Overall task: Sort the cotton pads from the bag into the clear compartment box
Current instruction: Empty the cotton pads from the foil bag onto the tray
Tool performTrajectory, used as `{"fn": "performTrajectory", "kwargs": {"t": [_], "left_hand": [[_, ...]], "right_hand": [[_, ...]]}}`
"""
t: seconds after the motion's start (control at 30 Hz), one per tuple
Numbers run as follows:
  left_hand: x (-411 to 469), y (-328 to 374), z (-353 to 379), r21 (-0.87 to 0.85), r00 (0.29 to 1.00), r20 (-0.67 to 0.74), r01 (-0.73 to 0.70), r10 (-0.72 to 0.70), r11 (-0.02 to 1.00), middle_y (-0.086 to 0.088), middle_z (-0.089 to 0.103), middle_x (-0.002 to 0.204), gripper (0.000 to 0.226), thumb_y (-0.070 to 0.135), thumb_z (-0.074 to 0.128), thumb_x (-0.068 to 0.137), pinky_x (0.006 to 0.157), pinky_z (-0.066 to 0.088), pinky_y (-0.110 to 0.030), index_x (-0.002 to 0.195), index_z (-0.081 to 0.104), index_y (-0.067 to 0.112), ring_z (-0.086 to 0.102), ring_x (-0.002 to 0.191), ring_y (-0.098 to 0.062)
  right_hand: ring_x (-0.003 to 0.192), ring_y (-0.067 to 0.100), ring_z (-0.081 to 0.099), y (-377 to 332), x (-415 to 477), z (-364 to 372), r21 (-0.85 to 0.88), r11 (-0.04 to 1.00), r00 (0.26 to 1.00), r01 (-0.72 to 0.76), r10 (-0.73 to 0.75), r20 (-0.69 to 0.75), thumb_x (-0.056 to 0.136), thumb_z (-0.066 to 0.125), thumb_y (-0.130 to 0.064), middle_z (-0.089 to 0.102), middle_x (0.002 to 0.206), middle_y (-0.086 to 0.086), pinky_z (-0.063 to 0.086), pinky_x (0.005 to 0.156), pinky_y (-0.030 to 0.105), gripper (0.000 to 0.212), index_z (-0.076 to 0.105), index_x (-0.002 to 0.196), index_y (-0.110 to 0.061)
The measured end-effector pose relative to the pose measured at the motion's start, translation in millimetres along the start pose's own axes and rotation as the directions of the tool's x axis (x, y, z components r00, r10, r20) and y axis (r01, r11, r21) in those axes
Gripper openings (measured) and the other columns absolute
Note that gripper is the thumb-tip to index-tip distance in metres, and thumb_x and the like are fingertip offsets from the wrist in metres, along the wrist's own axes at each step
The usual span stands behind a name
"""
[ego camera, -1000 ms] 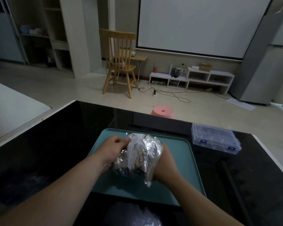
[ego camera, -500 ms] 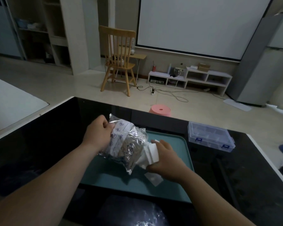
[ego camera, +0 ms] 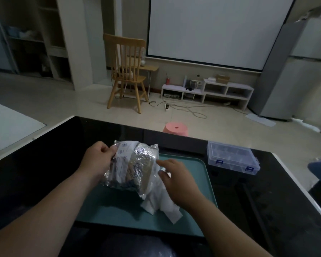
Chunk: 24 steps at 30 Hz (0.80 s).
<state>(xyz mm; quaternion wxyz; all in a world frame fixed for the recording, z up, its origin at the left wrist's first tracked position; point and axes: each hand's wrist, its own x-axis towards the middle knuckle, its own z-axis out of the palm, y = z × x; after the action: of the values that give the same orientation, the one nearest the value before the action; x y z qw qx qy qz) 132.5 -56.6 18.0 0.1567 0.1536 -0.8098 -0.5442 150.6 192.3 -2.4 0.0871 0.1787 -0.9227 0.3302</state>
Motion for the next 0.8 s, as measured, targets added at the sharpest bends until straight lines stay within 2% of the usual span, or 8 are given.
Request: {"fn": "performTrajectory", "kwargs": {"t": [0.1,0.2,0.27,0.43,0.53,0.6,0.7,0.8], "left_hand": [[-7.1,1.6,13.6,-0.042,0.994,0.108,-0.009,0.014,0.999,-0.004,0.052,0.067,0.037,0.034,0.067,0.098,0.06,0.039,-0.033,0.073,0.047,0.015,0.048,0.063,-0.017],[-10.9,1.9,21.9,-0.045,0.988,0.149,-0.022,0.029,0.999,-0.005,0.053,0.069,0.038,0.037,0.067,0.097,0.064,0.04,-0.035,0.073,0.048,0.015,0.048,0.066,-0.018],[-13.2,3.3,26.8,-0.071,0.987,0.158,-0.016,0.027,0.997,-0.005,0.055,0.07,0.036,0.037,0.066,0.098,0.065,0.042,-0.036,0.074,0.049,0.016,0.05,0.067,-0.018],[-22.4,12.0,34.8,-0.069,0.973,0.224,-0.039,0.053,0.997,-0.003,0.07,0.081,0.024,0.036,0.063,0.1,0.071,0.051,-0.037,0.088,0.061,0.015,0.064,0.074,-0.017],[-28.8,13.9,38.6,-0.093,0.953,0.299,-0.024,0.051,0.995,-0.002,0.072,0.074,0.018,0.032,0.066,0.099,0.063,0.051,-0.034,0.091,0.062,0.017,0.064,0.065,-0.013],[-29.7,12.4,38.5,-0.097,0.953,0.298,-0.029,0.057,0.995,-0.003,0.072,0.073,0.017,0.029,0.068,0.098,0.061,0.05,-0.032,0.089,0.061,0.016,0.062,0.062,-0.013],[-26.2,10.9,33.0,-0.062,0.984,0.169,-0.054,0.064,0.997,-0.006,0.07,0.082,0.016,0.024,0.069,0.097,0.064,0.05,-0.03,0.087,0.062,0.013,0.063,0.071,-0.014],[-19.1,4.9,24.8,-0.091,0.995,0.102,-0.011,0.021,0.996,-0.011,0.07,0.087,0.017,0.023,0.068,0.097,0.074,0.054,-0.043,0.085,0.062,0.012,0.066,0.081,-0.024]], "right_hand": [[0.132,0.003,0.045,-12.3,1.4,8.9,0.174,0.984,0.998,0.038,-0.044,0.034,0.094,0.069,-0.025,0.046,0.142,-0.024,0.041,0.117,0.034,0.047,0.059,0.139,-0.036],[0.144,-0.001,0.03,-12.9,3.7,18.0,0.16,0.974,0.978,0.161,-0.179,0.105,0.094,0.072,-0.032,0.04,0.134,-0.041,0.022,0.129,0.044,0.038,0.063,0.13,-0.04],[0.144,0.008,0.04,-7.5,6.5,23.9,0.168,0.972,0.977,0.167,-0.186,0.106,0.093,0.07,-0.035,0.049,0.132,-0.034,0.026,0.126,0.054,0.031,0.062,0.12,-0.046],[0.144,0.015,0.046,1.0,9.1,33.6,0.049,0.974,0.972,0.223,-0.226,0.063,0.091,0.062,-0.045,0.059,0.143,-0.011,0.025,0.124,0.057,0.045,0.06,0.135,-0.036],[0.121,0.026,0.063,-6.5,12.5,29.8,-0.08,0.995,0.997,0.061,-0.058,0.048,0.091,0.066,-0.035,0.069,0.123,0.0,0.046,0.108,0.049,0.041,0.063,0.13,-0.023],[0.116,0.029,0.06,-11.9,10.3,32.1,-0.056,0.998,0.992,-0.042,0.048,0.114,0.097,0.063,-0.035,0.064,0.119,0.002,0.045,0.101,0.047,0.031,0.06,0.125,-0.024],[0.103,0.004,0.058,-1.8,9.2,34.3,-0.027,0.996,0.996,-0.085,0.085,-0.012,0.1,0.064,-0.027,0.06,0.122,-0.006,0.048,0.092,0.023,0.043,0.05,0.14,-0.022],[0.099,-0.011,0.044,3.4,7.3,34.6,0.024,0.999,0.995,-0.027,0.03,-0.095,0.094,0.072,-0.019,0.055,0.124,-0.007,0.041,0.085,0.001,0.037,0.064,0.13,-0.027]]}}
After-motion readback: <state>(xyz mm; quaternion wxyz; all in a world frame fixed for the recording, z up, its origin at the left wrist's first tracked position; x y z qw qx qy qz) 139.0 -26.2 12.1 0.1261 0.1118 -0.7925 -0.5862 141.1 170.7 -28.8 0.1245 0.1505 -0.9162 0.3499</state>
